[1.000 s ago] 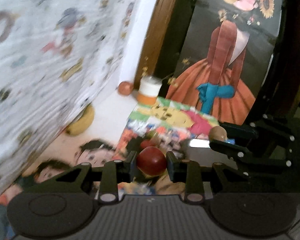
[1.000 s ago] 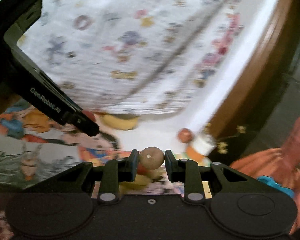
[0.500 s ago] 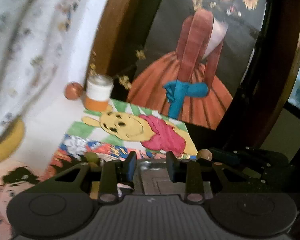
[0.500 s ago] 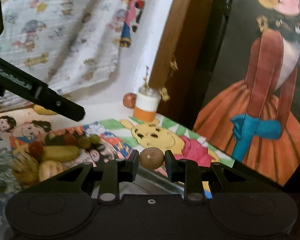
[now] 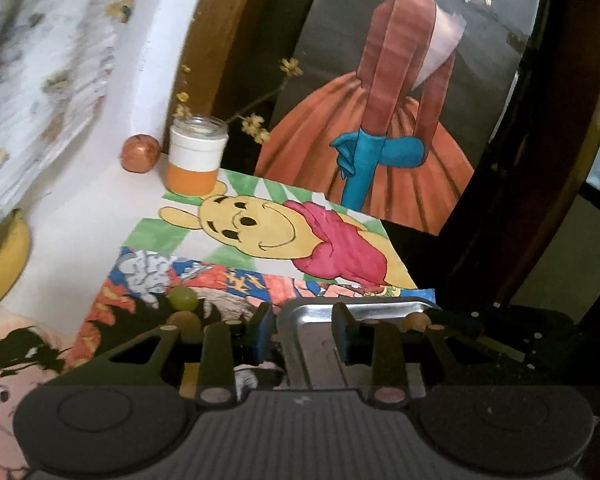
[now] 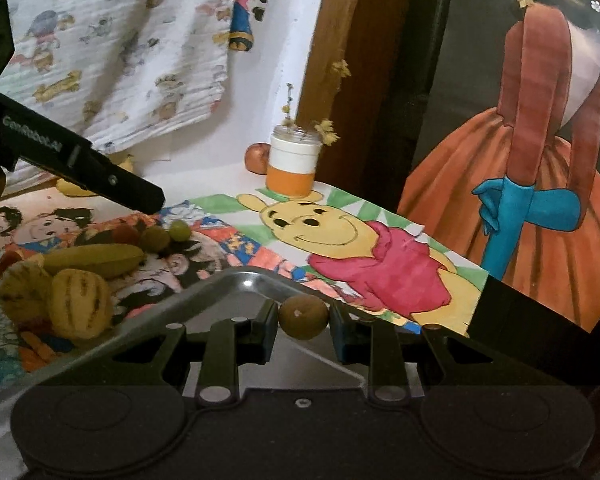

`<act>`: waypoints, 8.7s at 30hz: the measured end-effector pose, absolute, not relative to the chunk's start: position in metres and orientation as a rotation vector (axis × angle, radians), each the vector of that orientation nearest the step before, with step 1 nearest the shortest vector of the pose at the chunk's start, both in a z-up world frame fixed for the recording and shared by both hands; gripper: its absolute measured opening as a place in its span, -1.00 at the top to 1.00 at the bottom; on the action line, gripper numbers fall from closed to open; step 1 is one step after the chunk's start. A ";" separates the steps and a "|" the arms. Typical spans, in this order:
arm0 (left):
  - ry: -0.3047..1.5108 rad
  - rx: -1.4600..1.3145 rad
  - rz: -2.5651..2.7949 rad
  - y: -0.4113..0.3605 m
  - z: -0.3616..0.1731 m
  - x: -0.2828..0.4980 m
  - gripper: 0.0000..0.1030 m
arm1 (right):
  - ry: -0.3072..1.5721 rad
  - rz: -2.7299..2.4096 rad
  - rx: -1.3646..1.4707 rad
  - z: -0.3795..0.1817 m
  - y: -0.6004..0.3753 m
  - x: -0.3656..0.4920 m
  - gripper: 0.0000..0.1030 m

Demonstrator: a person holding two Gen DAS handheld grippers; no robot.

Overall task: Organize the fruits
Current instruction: 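Carry the brown fruit into the metal tray with the right tool while the left tool drops the tomato there, then withdraw both open tools from the tray back toward the fruit pile, then grasp a striped melon with the right tool while the left tool grasps another striped melon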

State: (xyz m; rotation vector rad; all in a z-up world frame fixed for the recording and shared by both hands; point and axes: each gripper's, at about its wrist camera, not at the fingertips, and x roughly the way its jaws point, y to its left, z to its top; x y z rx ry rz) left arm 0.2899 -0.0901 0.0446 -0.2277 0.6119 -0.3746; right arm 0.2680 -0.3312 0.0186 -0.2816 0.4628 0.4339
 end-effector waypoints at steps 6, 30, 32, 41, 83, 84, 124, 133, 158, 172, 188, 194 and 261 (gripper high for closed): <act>0.583 -0.222 -0.358 -0.052 0.049 0.251 0.08 | 0.450 0.508 -0.278 0.034 -0.307 0.243 0.42; 0.693 -0.072 -0.474 -0.016 0.001 0.163 -0.22 | 0.486 0.604 -0.324 0.038 -0.261 0.216 0.42; 0.701 -0.038 -0.482 -0.026 -0.004 0.161 -0.15 | 0.487 0.601 -0.313 0.036 -0.264 0.218 0.42; 0.726 0.069 -0.416 -0.048 -0.010 0.162 0.37 | 0.487 0.605 -0.283 0.030 -0.275 0.222 0.41; 0.895 0.088 -0.480 -0.178 0.000 0.361 0.37 | 0.615 0.405 -0.211 -0.003 -0.350 0.303 0.41; 0.899 0.081 -0.480 -0.177 -0.001 0.362 0.37 | 0.616 0.404 -0.211 -0.003 -0.350 0.303 0.40; 0.526 -0.150 -0.245 -0.053 0.089 0.132 -0.99 | 0.388 0.315 -0.058 0.103 -0.295 0.090 -0.99; 0.507 -0.120 -0.186 -0.034 0.073 0.072 -0.99 | 0.410 0.252 -0.032 0.100 -0.280 0.041 -0.99; 0.671 -0.112 -0.092 0.003 0.026 0.036 -1.00 | 0.644 0.236 0.037 0.047 -0.249 0.009 -0.99; 0.728 -0.110 -0.058 0.026 0.007 0.058 -1.00 | 0.713 0.200 0.027 0.023 -0.255 0.036 -0.99; 0.625 0.153 -0.307 -0.001 0.012 0.109 -1.00 | 0.518 0.569 -0.592 0.061 -0.254 0.110 -0.99; 0.546 0.297 -0.451 -0.021 0.014 0.134 -1.00 | 0.471 0.832 -0.776 0.058 -0.249 0.145 -0.99; 0.551 0.398 -0.703 -0.045 -0.019 0.204 -0.07 | 0.463 1.006 -0.913 0.010 -0.205 0.240 -0.09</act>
